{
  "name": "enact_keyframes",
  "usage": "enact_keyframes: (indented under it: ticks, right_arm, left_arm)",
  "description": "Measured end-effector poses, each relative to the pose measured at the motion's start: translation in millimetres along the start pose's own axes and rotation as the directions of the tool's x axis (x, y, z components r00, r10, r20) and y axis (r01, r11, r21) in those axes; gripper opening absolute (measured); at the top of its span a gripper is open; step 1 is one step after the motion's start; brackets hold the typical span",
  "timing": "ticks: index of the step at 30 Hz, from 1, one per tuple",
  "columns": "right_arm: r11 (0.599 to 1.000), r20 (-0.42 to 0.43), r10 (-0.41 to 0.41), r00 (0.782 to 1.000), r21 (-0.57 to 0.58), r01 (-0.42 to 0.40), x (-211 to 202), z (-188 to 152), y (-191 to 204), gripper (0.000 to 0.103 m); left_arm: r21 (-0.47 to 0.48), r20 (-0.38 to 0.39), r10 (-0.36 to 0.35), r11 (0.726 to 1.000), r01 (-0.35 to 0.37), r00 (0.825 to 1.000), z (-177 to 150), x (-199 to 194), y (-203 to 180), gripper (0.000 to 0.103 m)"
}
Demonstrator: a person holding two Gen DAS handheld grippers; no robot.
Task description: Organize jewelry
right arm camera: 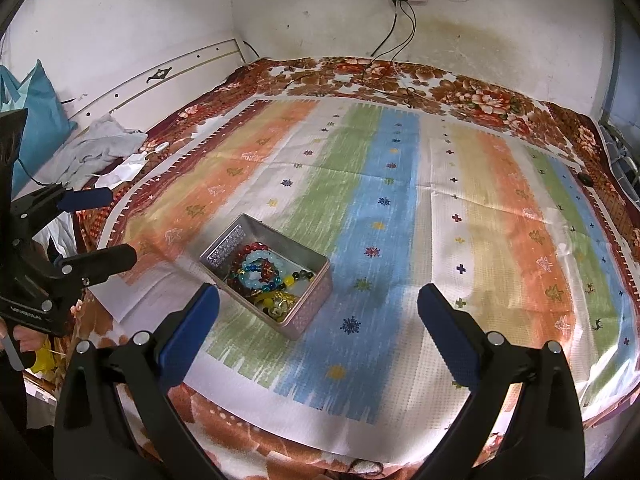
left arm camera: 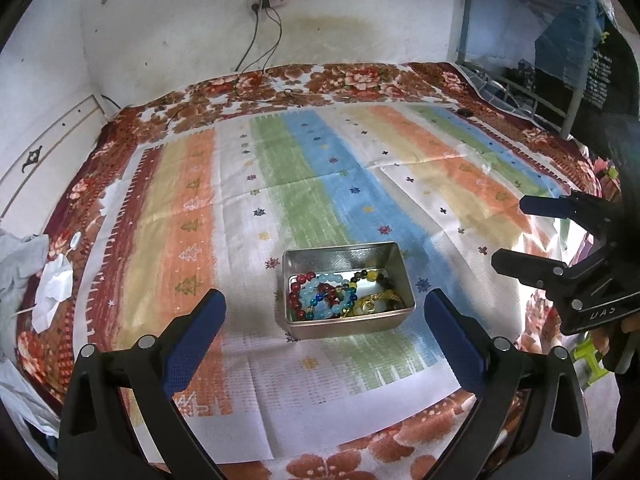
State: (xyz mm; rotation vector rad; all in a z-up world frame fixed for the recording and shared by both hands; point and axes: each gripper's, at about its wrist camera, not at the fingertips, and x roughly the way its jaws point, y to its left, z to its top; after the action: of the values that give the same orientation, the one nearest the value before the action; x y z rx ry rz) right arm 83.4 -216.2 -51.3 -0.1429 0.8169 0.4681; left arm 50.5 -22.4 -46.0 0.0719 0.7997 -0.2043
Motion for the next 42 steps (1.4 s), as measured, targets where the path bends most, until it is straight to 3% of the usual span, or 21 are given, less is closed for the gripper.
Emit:
enact_keyframes:
  ticks: [13, 42]
  right_arm:
    - [1.0, -0.01, -0.002, 1.0, 0.017, 0.002, -2, -5, -6, 0.098]
    - [1.0, -0.014, 0.007, 1.0, 0.02, -0.006, 0, -6, -4, 0.098]
  left_arm:
    - [0.037, 0.018, 0.019, 0.999, -0.02, 1.0, 0, -3, -9, 0.097]
    - [0.041, 0.036, -0.01, 0.999, 0.009, 0.999, 0, -9, -14, 0.097]
